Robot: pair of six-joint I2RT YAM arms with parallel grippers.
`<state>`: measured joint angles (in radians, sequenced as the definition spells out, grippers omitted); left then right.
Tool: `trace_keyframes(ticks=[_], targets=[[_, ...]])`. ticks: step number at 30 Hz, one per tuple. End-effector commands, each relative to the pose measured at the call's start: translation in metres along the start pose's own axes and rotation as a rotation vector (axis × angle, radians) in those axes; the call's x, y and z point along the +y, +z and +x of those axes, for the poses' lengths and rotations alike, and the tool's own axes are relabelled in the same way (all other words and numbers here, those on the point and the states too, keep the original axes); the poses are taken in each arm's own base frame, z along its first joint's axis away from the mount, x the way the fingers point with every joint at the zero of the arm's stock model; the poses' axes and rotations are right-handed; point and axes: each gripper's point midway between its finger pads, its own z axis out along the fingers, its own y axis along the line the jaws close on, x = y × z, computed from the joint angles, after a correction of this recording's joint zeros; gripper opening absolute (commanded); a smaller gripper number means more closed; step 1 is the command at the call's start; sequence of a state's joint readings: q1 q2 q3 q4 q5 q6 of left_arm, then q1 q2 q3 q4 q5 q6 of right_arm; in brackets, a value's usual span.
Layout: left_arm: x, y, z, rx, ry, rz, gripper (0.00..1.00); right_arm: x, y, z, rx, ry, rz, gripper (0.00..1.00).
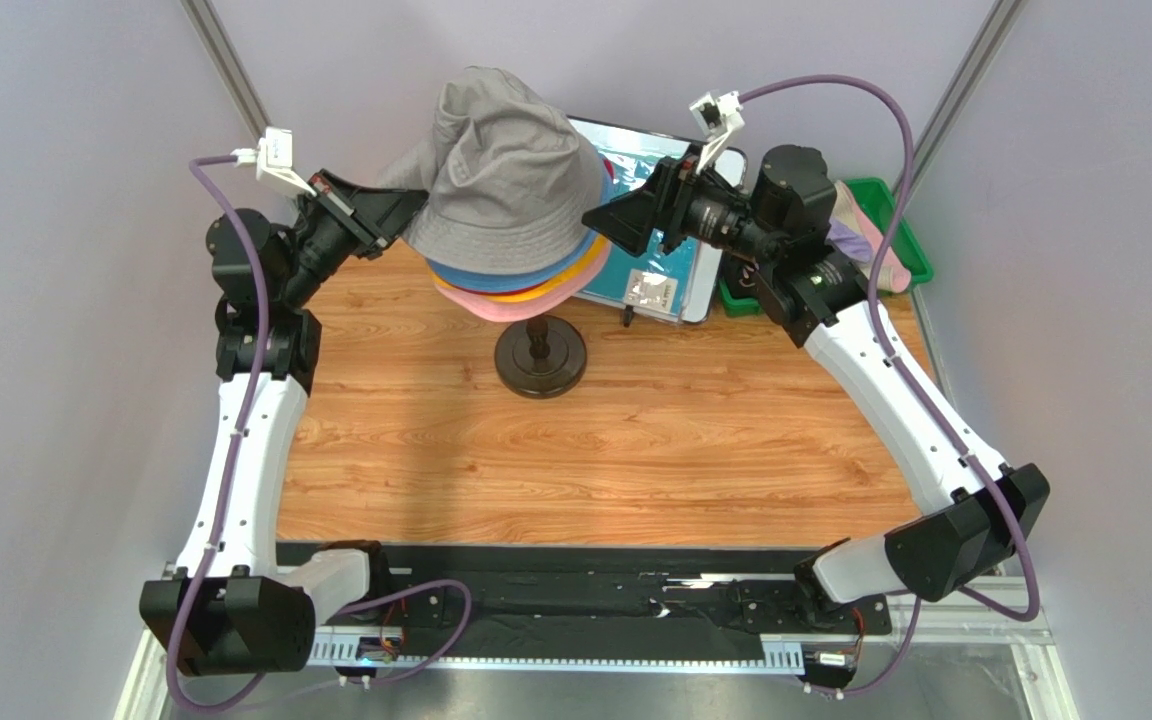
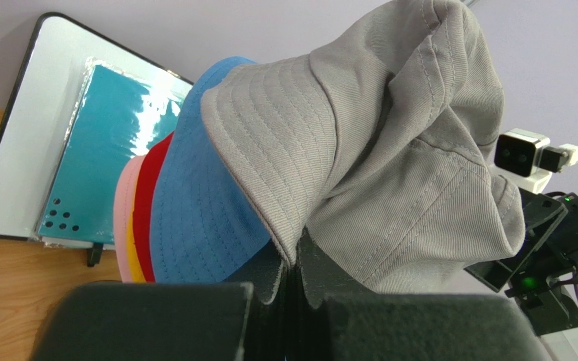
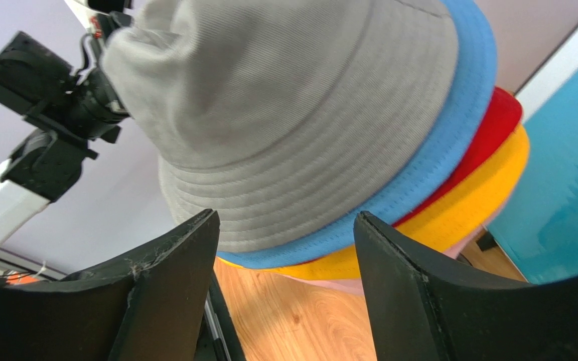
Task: Stack the hats
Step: Stack the hat on the hat.
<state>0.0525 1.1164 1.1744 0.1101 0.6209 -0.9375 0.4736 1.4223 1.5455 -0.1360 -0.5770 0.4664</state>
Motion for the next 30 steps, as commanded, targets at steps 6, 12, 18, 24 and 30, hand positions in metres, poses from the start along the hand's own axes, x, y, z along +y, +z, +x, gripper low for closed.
trace_keyframes(ticks=[6, 12, 18, 24, 30], targets=[[0.012, -0.004, 0.006, 0.026, 0.025, -0.015, 0.0, 0.019, 0.0, -0.047, -0.116, -0.042, -0.087, 0.7], [0.006, -0.003, 0.005, 0.03, 0.023, 0.016, 0.0, -0.001, 0.006, -0.062, -0.148, -0.019, -0.098, 0.72], [0.003, -0.004, 0.004, 0.028, 0.032, 0.028, 0.0, -0.006, 0.023, -0.061, -0.122, 0.007, -0.193, 0.74], [0.001, -0.003, 0.004, 0.033, 0.036, 0.036, 0.0, -0.018, 0.037, -0.056, -0.106, 0.054, -0.217, 0.74], [-0.001, -0.004, 0.004, 0.037, 0.05, 0.041, 0.0, -0.012, 0.037, -0.049, -0.093, 0.107, -0.266, 0.74]])
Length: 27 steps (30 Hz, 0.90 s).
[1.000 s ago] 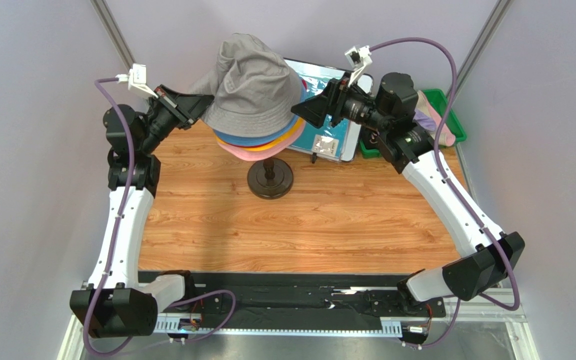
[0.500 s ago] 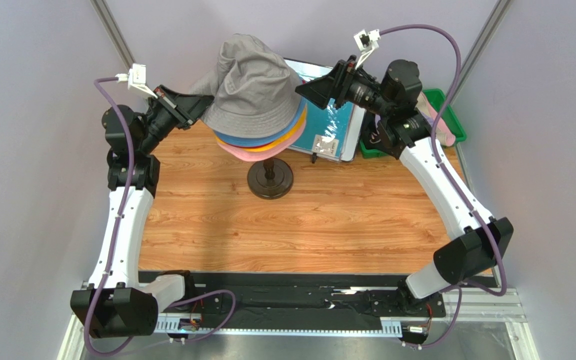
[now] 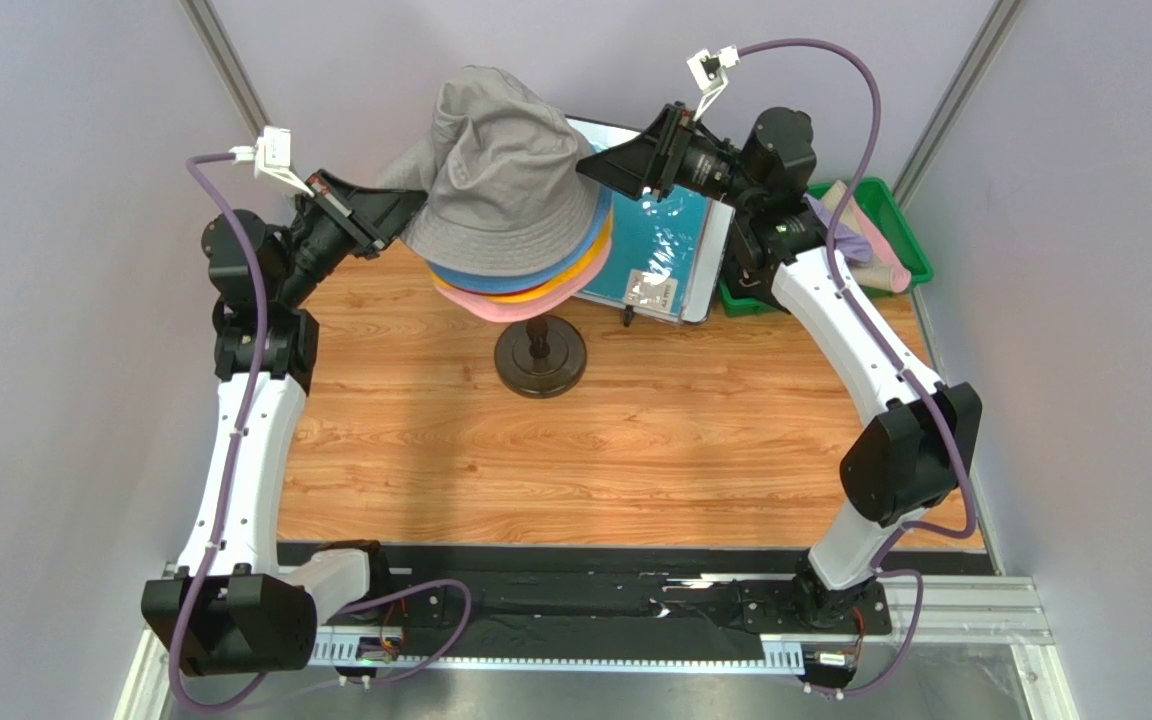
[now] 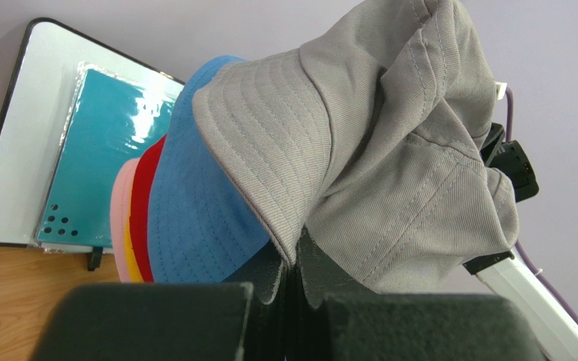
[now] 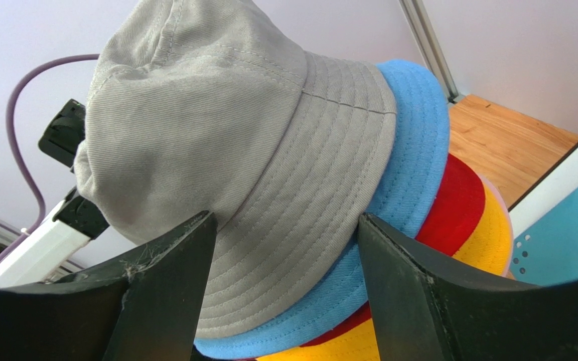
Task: Stack the hats
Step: Stack the hat on the hat.
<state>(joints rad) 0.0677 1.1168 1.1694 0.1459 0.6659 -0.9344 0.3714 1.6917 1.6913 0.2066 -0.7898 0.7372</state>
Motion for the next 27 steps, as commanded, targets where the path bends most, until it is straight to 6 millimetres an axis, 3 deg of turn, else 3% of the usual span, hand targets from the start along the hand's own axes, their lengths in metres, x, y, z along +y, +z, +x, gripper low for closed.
trace_keyframes(ticks=[1, 16, 23, 27], targets=[[0.003, -0.002, 0.004, 0.028, 0.027, 0.006, 0.0, 0.021, 0.0, -0.01, -0.022, -0.012, -0.071, 0.74], [-0.011, 0.0, -0.005, 0.005, 0.048, 0.054, 0.0, 0.011, -0.003, 0.02, 0.041, 0.156, -0.046, 0.72], [-0.012, 0.0, -0.006, 0.009, 0.05, 0.057, 0.0, 0.027, -0.007, 0.015, 0.014, 0.14, -0.077, 0.71], [-0.007, 0.001, -0.004, 0.013, 0.054, 0.042, 0.0, 0.054, -0.011, 0.003, -0.034, 0.135, -0.191, 0.65]])
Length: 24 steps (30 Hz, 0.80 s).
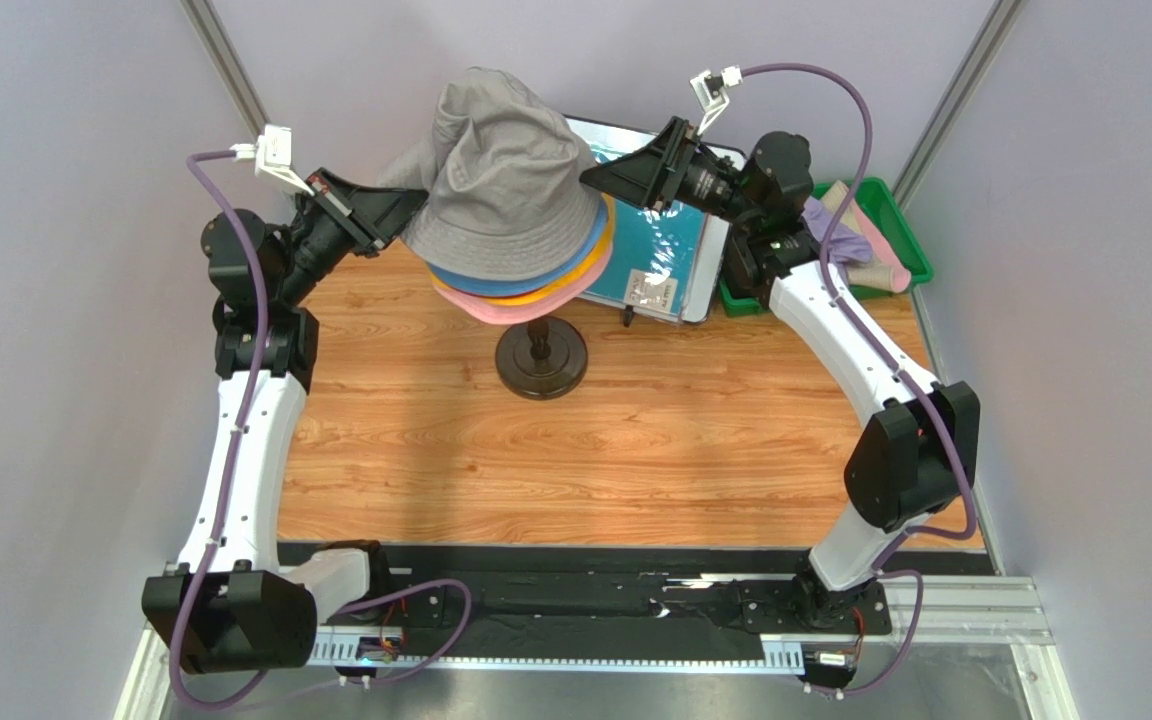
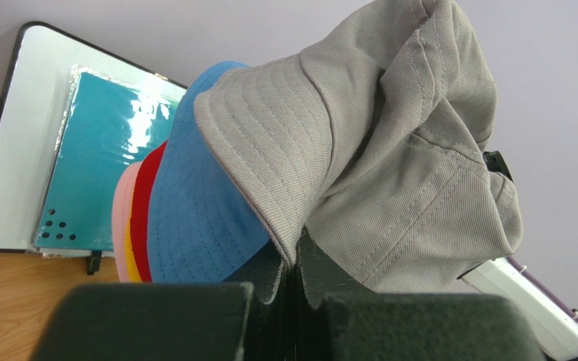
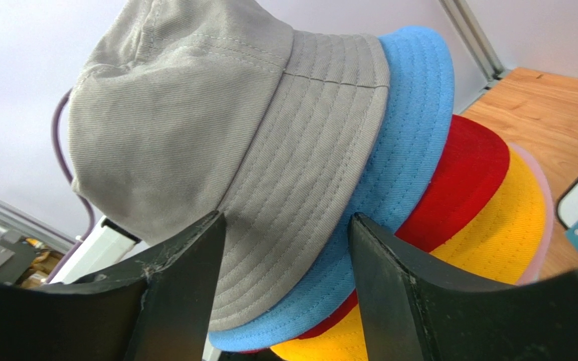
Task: Stack the hats
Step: Stack the hat on the hat.
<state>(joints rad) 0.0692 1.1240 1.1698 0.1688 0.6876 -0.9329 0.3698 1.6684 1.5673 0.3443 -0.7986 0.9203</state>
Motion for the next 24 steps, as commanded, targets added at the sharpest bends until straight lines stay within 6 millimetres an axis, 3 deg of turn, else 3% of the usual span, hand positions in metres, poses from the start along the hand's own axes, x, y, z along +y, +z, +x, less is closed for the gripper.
trace_keyframes(ticks=[1, 5, 8, 11, 12, 15, 17, 24], targets=[[-0.003, 0.0, -0.003, 0.01, 0.041, 0.017, 0.0, 0.061, -0.005, -0.004, -0.012, 0.003, -0.186, 0.64], [-0.001, 0.001, 0.0, 0.022, 0.037, 0.017, 0.0, 0.071, -0.001, -0.004, -0.012, -0.009, -0.223, 0.59], [0.0, 0.001, 0.003, 0.034, 0.034, 0.022, 0.0, 0.067, 0.003, -0.001, -0.005, 0.005, -0.218, 0.51], [0.005, 0.002, 0.007, 0.048, 0.03, 0.019, 0.0, 0.061, 0.007, 0.003, 0.003, 0.021, -0.211, 0.38], [0.008, 0.003, 0.01, 0.057, 0.026, 0.016, 0.0, 0.058, 0.008, 0.004, 0.007, 0.029, -0.209, 0.26], [0.014, 0.003, 0.017, 0.077, 0.015, 0.017, 0.0, 0.051, 0.012, 0.01, 0.023, 0.051, -0.206, 0.1], [0.015, 0.004, 0.02, 0.085, 0.013, 0.025, 0.0, 0.048, 0.015, 0.014, 0.031, 0.058, -0.207, 0.02], [0.038, 0.007, 0.034, 0.115, -0.019, -0.022, 0.0, 0.013, 0.004, 0.03, -0.017, 0.102, -0.09, 0.0]])
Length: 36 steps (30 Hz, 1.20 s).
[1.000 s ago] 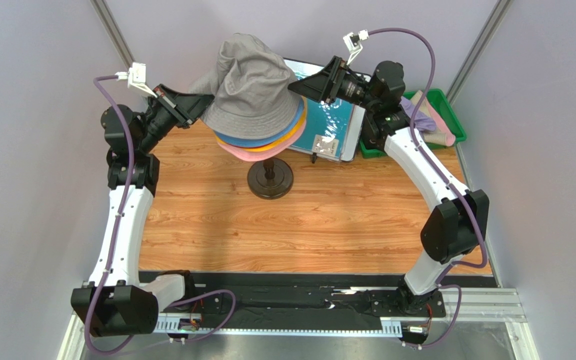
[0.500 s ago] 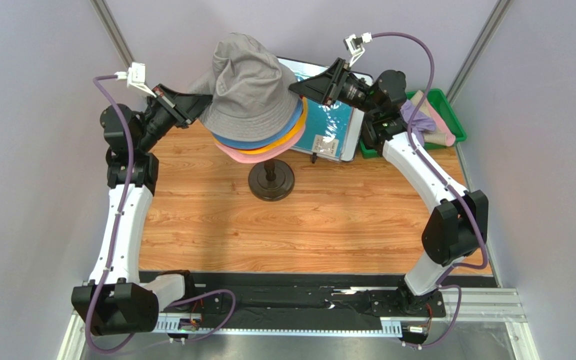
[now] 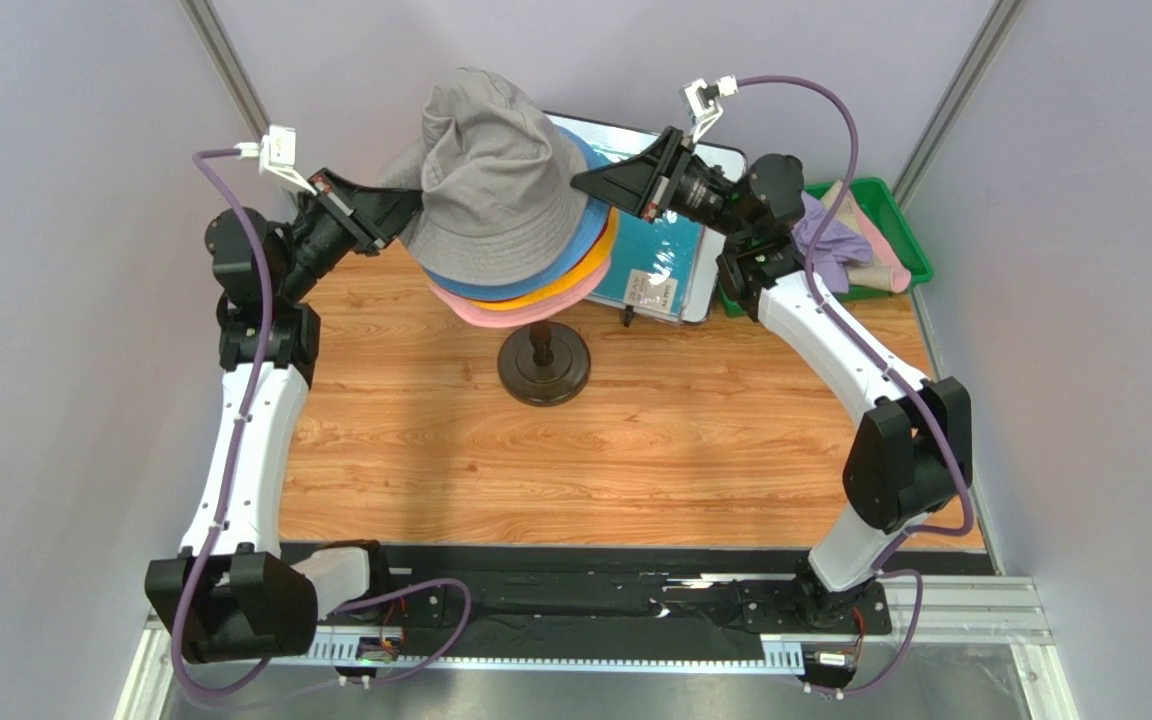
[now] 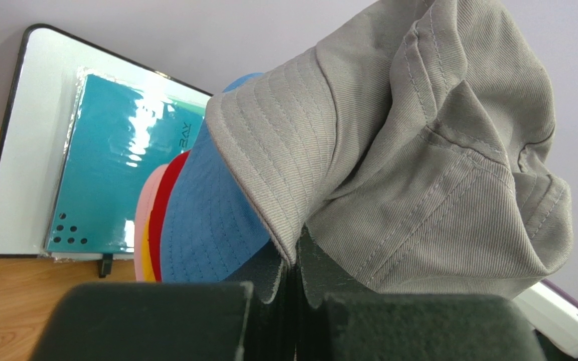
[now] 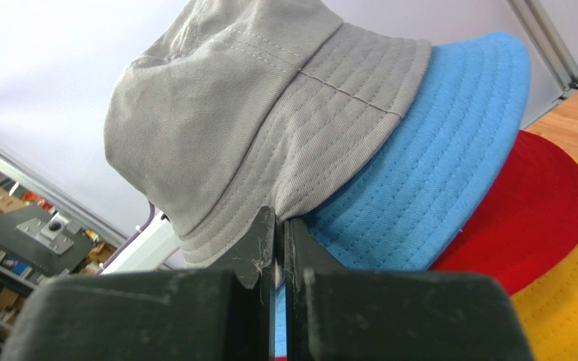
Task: Stack the hats
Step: Stack the hat on the hat.
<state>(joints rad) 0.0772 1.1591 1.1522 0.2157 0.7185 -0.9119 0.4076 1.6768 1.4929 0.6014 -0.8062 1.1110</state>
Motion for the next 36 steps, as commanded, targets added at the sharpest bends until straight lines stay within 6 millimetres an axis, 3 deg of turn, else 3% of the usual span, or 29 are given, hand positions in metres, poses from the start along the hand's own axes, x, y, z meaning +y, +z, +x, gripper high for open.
trace_keyframes(ticks=[1, 3, 4, 7, 8, 14, 20, 27, 33, 36], targets=[[0.027, 0.002, 0.029, 0.091, -0.039, -0.035, 0.0, -0.02, -0.012, 0.025, 0.001, 0.034, 0.073, 0.0], [0.03, 0.004, 0.03, 0.093, -0.049, -0.043, 0.08, -0.031, -0.018, 0.027, -0.018, 0.05, 0.129, 0.0], [0.029, 0.003, 0.028, 0.089, -0.047, -0.038, 0.27, -0.032, -0.022, 0.027, -0.025, 0.034, 0.146, 0.0], [0.02, 0.003, 0.022, 0.067, -0.061, -0.01, 0.58, -0.042, -0.027, 0.034, -0.018, 0.047, 0.196, 0.0], [0.015, 0.001, 0.02, 0.058, -0.059, 0.0, 0.6, -0.045, -0.027, 0.035, -0.014, 0.054, 0.205, 0.0], [-0.002, -0.003, -0.003, -0.017, -0.061, 0.039, 0.62, -0.061, -0.029, 0.038, -0.011, 0.065, 0.26, 0.0], [0.012, 0.001, -0.021, -0.056, -0.134, 0.037, 0.6, -0.073, -0.034, 0.045, -0.012, 0.079, 0.306, 0.0], [0.0, -0.004, -0.036, -0.095, -0.128, 0.117, 0.64, -0.07, -0.04, 0.044, -0.01, 0.049, 0.342, 0.0], [-0.004, 0.0, -0.043, -0.102, -0.117, 0.132, 0.59, -0.07, -0.045, 0.044, -0.008, 0.034, 0.368, 0.0], [-0.003, 0.001, -0.044, -0.098, -0.128, 0.14, 0.48, -0.072, -0.045, 0.045, -0.008, 0.034, 0.38, 0.0]])
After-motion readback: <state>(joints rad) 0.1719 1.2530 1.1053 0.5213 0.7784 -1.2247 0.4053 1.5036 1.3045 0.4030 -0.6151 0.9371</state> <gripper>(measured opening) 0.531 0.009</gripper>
